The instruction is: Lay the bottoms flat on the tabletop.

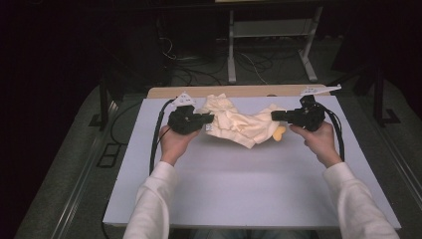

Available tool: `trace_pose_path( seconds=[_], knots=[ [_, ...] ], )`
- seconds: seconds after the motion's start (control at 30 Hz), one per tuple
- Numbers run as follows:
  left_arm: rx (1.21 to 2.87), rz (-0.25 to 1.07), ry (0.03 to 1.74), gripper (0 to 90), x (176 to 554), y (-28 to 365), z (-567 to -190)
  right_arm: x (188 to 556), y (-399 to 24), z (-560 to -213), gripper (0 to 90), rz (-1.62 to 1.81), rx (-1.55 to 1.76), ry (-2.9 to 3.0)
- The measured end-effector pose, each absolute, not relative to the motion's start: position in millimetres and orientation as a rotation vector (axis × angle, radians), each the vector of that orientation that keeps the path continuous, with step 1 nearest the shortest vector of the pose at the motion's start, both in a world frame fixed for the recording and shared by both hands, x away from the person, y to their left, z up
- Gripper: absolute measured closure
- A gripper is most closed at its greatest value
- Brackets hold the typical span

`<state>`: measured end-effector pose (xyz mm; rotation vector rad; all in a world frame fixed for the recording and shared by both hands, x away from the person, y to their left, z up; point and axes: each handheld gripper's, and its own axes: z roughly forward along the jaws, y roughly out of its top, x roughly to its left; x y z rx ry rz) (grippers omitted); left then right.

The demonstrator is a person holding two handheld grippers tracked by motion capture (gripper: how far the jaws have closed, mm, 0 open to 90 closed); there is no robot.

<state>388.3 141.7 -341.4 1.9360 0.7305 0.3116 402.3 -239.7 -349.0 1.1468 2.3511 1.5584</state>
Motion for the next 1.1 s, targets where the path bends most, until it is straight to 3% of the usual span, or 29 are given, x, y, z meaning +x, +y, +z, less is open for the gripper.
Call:
trace_pose_path(
  seconds=[0.4, 1.1],
  knots=[
    [1.946, 0.278, 0.695, 86.2, 363, 147, -351, 366, -238, -361, 84.7, 1.557, 1.098, 2.417],
    [1.966, 0.254, 0.645, 86.1, 336, 146, -351, 352, -246, -368, 84.6, 1.583, 1.116, 2.454]
  ],
)
